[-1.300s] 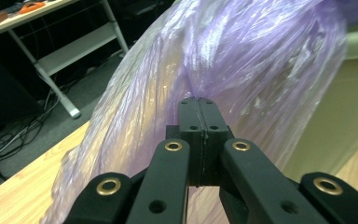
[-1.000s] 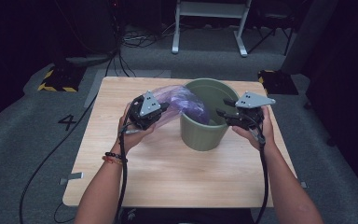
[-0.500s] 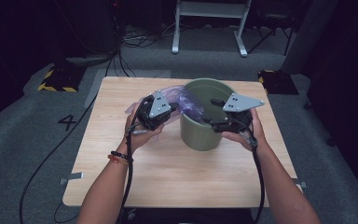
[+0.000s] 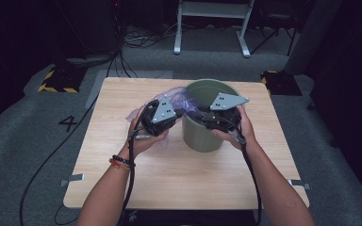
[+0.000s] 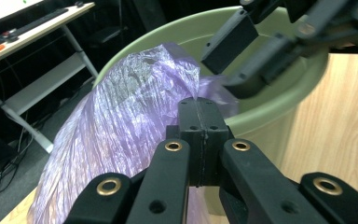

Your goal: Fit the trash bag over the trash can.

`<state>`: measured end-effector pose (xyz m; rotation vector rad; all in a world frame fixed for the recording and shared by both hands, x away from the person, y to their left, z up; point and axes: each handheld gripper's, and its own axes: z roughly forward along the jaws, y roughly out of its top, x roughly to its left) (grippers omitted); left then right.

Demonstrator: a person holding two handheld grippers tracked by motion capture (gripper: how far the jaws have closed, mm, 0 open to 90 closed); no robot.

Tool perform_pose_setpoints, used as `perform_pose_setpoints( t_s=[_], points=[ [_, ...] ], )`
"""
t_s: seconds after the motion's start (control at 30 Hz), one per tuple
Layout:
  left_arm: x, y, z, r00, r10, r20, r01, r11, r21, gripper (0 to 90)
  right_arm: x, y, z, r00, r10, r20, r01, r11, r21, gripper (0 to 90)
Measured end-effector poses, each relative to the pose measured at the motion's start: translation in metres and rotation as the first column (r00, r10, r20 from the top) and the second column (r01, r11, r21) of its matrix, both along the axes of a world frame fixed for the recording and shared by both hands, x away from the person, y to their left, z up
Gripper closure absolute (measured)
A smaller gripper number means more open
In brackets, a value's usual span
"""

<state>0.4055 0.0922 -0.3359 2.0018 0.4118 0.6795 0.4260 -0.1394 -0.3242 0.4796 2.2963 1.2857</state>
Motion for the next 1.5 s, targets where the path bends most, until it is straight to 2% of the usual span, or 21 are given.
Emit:
perform_pose_setpoints(
  t_s=[0.13, 0.17, 0.23, 0.27, 0.37, 0.43, 0.47, 0.53, 0.57, 0.6, 0.7, 0.8, 0.9, 0.97, 1.0, 1.1, 1.2, 1.27, 1.3, 1.4, 1.5],
  points=[
    [-0.003, -0.001, 0.0, 0.9999, -0.009, 0.007, 0.009, 1.0, -0.004, 89.9, -0.005, -0.003, 0.0, 0.9997, 0.012, 0.022, -0.013, 1.0, 0.015, 89.9],
    [-0.004, -0.001, 0.0, 1.0, -0.007, 0.007, 0.007, 1.0, -0.006, 85.6, -0.006, -0.005, 0.001, 0.9996, 0.016, 0.025, -0.016, 1.0, 0.019, 90.0],
    [-0.005, 0.001, 0.0, 1.0, 0.005, 0.005, -0.005, 1.0, -0.008, 69.3, -0.007, -0.01, 0.001, 0.9995, 0.006, 0.03, -0.007, 1.0, 0.023, 90.0],
    [-0.006, 0.002, 0.0, 1.0, 0.003, 0.008, -0.003, 1.0, -0.006, 68.1, -0.007, -0.013, 0.001, 0.9996, 0.0, 0.029, -0.001, 1.0, 0.022, 90.0],
    [-0.008, 0.006, -0.001, 0.9999, 0.016, 0.001, -0.016, 0.9997, -0.016, 51.7, -0.005, -0.024, 0.001, 0.9993, -0.027, 0.027, 0.026, 0.999, 0.025, 90.0],
    [-0.01, 0.011, -0.002, 0.9999, -0.008, -0.012, 0.008, 0.9996, -0.027, 53.7, -0.003, -0.032, 0.002, 0.9991, -0.039, 0.017, 0.039, 0.999, 0.037, 90.0],
    [-0.011, 0.012, -0.002, 0.9996, -0.026, -0.01, 0.026, 0.9993, -0.026, 62.2, -0.003, -0.034, 0.002, 0.9988, -0.045, 0.02, 0.044, 0.998, 0.037, 90.0],
    [-0.013, 0.011, -0.002, 0.9996, 0.01, 0.025, -0.01, 0.9999, 0.004, 63.7, -0.004, -0.036, 0.003, 0.999, -0.04, 0.02, 0.039, 0.998, 0.046, 90.0],
    [-0.014, 0.013, -0.002, 0.9994, 0.021, 0.028, -0.021, 0.9997, -0.01, 60.4, -0.005, -0.036, 0.003, 0.9991, -0.036, 0.024, 0.035, 0.998, 0.045, 88.8],
    [-0.014, 0.015, -0.001, 0.9994, 0.025, 0.025, -0.024, 0.999, -0.039, 53.1, -0.006, -0.035, 0.004, 0.999, -0.037, 0.026, 0.035, 0.998, 0.044, 87.1],
    [-0.016, 0.022, 0.001, 0.9954, 0.093, 0.025, -0.09, 0.9907, -0.103, 29.5, -0.008, -0.034, 0.003, 0.9989, -0.03, 0.035, 0.029, 0.999, 0.038, 83.5],
    [-0.021, 0.03, 0.0, 0.9925, 0.116, 0.039, -0.109, 0.9832, -0.147, 21.1, -0.007, -0.034, 0.001, 0.9991, -0.032, 0.029, 0.031, 0.999, 0.035, 79.6],
    [-0.021, 0.041, -0.001, 0.9909, 0.127, 0.043, -0.12, 0.9814, -0.15, 16.0, -0.006, -0.035, 0.0, 0.9991, -0.035, 0.021, 0.035, 0.999, 0.034, 77.0],
    [-0.017, 0.048, -0.003, 0.9911, 0.131, 0.02, -0.127, 0.9806, -0.15, 15.3, -0.006, -0.036, 0.0, 0.9991, -0.038, 0.018, 0.037, 0.999, 0.035, 75.0],
    [-0.013, 0.052, -0.005, 0.9916, 0.129, -0.013, -0.129, 0.9817, -0.14, 14.9, -0.006, -0.037, 0.0, 0.9991, -0.038, 0.019, 0.037, 0.999, 0.037, 73.7],
    [-0.003, 0.057, -0.013, 0.9863, 0.141, -0.085, -0.148, 0.9857, -0.081, 15.3, -0.006, -0.037, 0.0, 0.999, -0.04, 0.017, 0.04, 0.999, 0.037, 68.0],
    [0.006, 0.059, -0.024, 0.9822, 0.136, -0.129, -0.141, 0.9895, -0.03, 16.3, -0.006, -0.037, 0.0, 0.9992, -0.039, 0.009, 0.038, 0.999, 0.035, 62.0],
    [0.011, 0.061, -0.03, 0.9785, 0.14, -0.151, -0.144, 0.9896, -0.01, 20.6, -0.006, -0.038, 0.0, 0.9992, -0.039, 0.005, 0.038, 0.998, 0.039, 58.9],
    [0.014, 0.062, -0.032, 0.9767, 0.141, -0.162, -0.142, 0.9898, 0.004, 24.4, -0.006, -0.038, 0.0, 0.9992, -0.04, 0.004, 0.04, 0.998, 0.042, 57.5],
    [0.021, 0.062, -0.038, 0.9723, 0.169, -0.162, -0.159, 0.9848, 0.07, 48.2, -0.006, -0.039, 0.0, 0.9992, -0.04, 0.002, 0.04, 0.998, 0.042, 54.6],
    [0.025, 0.062, -0.039, 0.9719, 0.173, -0.16, -0.161, 0.9833, 0.084, 72.6, -0.006, -0.04, 0.001, 0.9991, -0.043, 0.003, 0.043, 0.998, 0.047, 54.0]
  ],
)
